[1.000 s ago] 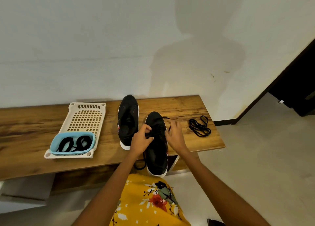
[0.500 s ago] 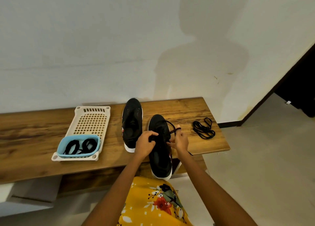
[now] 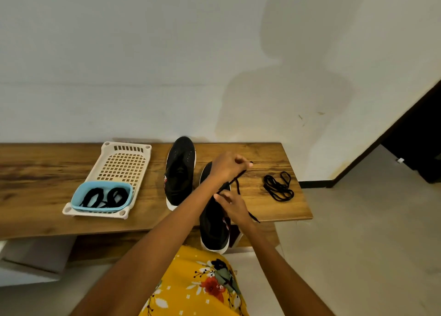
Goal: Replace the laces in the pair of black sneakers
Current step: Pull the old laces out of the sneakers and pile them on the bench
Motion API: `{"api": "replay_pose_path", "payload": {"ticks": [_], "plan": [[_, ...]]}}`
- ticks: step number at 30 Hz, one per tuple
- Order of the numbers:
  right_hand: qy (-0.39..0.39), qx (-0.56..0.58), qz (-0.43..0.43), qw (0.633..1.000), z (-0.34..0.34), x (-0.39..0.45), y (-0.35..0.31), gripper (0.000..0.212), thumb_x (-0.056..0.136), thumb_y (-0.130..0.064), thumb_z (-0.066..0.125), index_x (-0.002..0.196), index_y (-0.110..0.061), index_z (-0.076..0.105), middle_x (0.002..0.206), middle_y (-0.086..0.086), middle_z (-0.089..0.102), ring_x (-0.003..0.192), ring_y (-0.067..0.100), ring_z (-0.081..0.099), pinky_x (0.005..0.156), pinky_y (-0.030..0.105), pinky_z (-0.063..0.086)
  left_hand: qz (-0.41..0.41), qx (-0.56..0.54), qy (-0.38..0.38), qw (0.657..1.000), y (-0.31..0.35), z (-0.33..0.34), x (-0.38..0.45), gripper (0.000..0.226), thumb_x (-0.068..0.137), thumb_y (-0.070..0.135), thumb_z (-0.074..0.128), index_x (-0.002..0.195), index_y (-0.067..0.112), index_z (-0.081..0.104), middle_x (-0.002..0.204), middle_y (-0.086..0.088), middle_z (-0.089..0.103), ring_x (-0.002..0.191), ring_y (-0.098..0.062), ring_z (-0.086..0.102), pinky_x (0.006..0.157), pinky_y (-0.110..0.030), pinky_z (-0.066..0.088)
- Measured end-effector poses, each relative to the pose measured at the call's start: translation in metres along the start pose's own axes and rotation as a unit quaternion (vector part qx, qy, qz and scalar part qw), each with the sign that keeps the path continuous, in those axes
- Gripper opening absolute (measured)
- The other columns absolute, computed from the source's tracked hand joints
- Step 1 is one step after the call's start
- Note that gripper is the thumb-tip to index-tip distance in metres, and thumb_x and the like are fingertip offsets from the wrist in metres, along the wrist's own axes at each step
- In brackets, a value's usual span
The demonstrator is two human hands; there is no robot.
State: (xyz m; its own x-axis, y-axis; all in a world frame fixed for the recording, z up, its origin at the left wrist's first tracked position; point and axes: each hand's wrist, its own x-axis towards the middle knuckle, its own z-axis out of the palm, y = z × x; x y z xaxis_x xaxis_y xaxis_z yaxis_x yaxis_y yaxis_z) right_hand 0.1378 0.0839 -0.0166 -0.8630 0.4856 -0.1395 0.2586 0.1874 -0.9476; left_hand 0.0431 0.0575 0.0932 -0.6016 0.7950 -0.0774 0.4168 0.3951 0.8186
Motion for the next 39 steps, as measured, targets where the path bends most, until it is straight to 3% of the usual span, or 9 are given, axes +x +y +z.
{"api": "replay_pose_path", "payload": {"ticks": [4, 9, 12, 19, 23, 27, 30, 35, 39], "plan": [[0.056, 0.091, 0.05, 0.993, 0.004, -0.004, 0.002, 0.023, 0.093, -0.026, 0.06, 0.089, -0.005, 0.068, 0.068, -0.009, 0.064, 0.064, 0.003, 0.059, 0.06, 0.02, 0.042, -0.058, 0.013, -0.032, 0.998, -0.04, 0.006, 0.0, 0.028, 0.091, 0.037, 0.057, 0.082, 0.013, 0.069, 0.077, -0.008, 0.066, 0.076, -0.021, 0.062, 0.072, -0.034, 0.045], [0.111, 0.183, 0.105, 0.971, -0.003, 0.008, -0.006, 0.018, 0.099, -0.021, 0.048, 0.085, -0.012, 0.056, 0.085, 0.004, 0.065, 0.089, 0.018, 0.063, 0.074, 0.03, 0.053, -0.094, 0.013, -0.056, 0.994, -0.085, 0.004, -0.02, 0.029, 0.099, 0.013, 0.039, 0.102, 0.003, 0.066, 0.104, -0.013, 0.068, 0.1, -0.023, 0.062, 0.091, -0.034, 0.047], [0.157, 0.229, 0.109, 0.954, -0.019, 0.02, -0.02, 0.019, 0.101, -0.019, 0.043, 0.09, -0.008, 0.053, 0.084, 0.006, 0.063, 0.084, 0.016, 0.063, 0.073, 0.031, 0.055, -0.069, 0.032, -0.076, 0.994, -0.088, 0.002, -0.023, 0.026, 0.094, 0.004, 0.046, 0.11, 0.006, 0.067, 0.111, -0.009, 0.066, 0.106, -0.018, 0.059, 0.093, -0.028, 0.045], [0.306, 0.461, 0.063, 0.831, -0.063, 0.043, -0.059, 0.024, 0.103, -0.017, 0.036, 0.084, -0.01, 0.047, 0.065, 0.005, 0.046, 0.059, 0.019, 0.053, 0.069, 0.037, 0.055, -0.007, 0.107, -0.1, 0.989, -0.1, 0.006, -0.025, 0.033, 0.088, 0.002, 0.058, 0.118, 0.014, 0.062, 0.125, -0.002, 0.046, 0.119, -0.015, 0.048, 0.098, -0.021, 0.041], [0.271, 0.363, 0.112, 0.885, -0.061, 0.044, -0.049, 0.021, 0.103, -0.015, 0.037, 0.086, -0.01, 0.047, 0.063, 0.004, 0.042, 0.053, 0.015, 0.047, 0.062, 0.032, 0.052, -0.001, 0.17, -0.044, 0.985, -0.107, 0.013, -0.029, 0.044, 0.086, 0.013, 0.062, 0.128, 0.017, 0.051, 0.129, -0.003, 0.037, 0.117, -0.016, 0.042, 0.096, -0.028, 0.045], [0.197, 0.242, 0.189, 0.931, -0.033, 0.038, -0.016, 0.015, 0.102, -0.01, 0.037, 0.099, -0.008, 0.051, 0.068, 0.004, 0.048, 0.057, 0.014, 0.049, 0.057, 0.025, 0.047, -0.084, 0.04, -0.008, 0.996, -0.111, 0.011, -0.028, 0.043, 0.087, 0.007, 0.059, 0.128, 0.012, 0.048, 0.13, -0.008, 0.044, 0.11, -0.02, 0.053, 0.088, -0.027, 0.045], [0.107, 0.096, 0.213, 0.966, -0.014, 0.028, 0.006, 0.023, 0.1, -0.009, 0.041, 0.119, -0.008, 0.053, 0.086, 0.007, 0.06, 0.076, 0.016, 0.059, 0.069, 0.031, 0.052, -0.117, -0.049, 0.02, 0.992, -0.117, 0.004, -0.027, 0.037, 0.085, 0.0, 0.059, 0.122, 0.009, 0.055, 0.127, -0.011, 0.051, 0.118, -0.021, 0.05, 0.091, -0.027, 0.042], [0.092, -0.092, 0.117, 0.984, 0.0, 0.006, 0.003, 0.045, 0.09, -0.031, 0.061, 0.131, -0.013, 0.052, 0.129, 0.005, 0.046, 0.123, 0.02, 0.046, 0.101, 0.039, 0.045, -0.096, -0.07, 0.016, 0.993, -0.124, 0.005, -0.034, 0.029, 0.084, -0.005, 0.058, 0.108, 0.011, 0.063, 0.116, -0.003, 0.053, 0.111, -0.024, 0.057, 0.091, -0.027, 0.045], [0.062, -0.278, 0.024, 0.958, 0.007, -0.006, -0.001, 0.064, 0.083, -0.032, 0.069, 0.137, -0.017, 0.04, 0.135, 0.004, 0.039, 0.118, 0.018, 0.048, 0.09, 0.032, 0.05, -0.032, 0.074, 0.021, 0.996, -0.122, 0.015, -0.038, 0.029, 0.085, 0.001, 0.059, 0.11, 0.015, 0.062, 0.119, -0.002, 0.048, 0.105, -0.016, 0.054, 0.084, -0.02, 0.043]]}}
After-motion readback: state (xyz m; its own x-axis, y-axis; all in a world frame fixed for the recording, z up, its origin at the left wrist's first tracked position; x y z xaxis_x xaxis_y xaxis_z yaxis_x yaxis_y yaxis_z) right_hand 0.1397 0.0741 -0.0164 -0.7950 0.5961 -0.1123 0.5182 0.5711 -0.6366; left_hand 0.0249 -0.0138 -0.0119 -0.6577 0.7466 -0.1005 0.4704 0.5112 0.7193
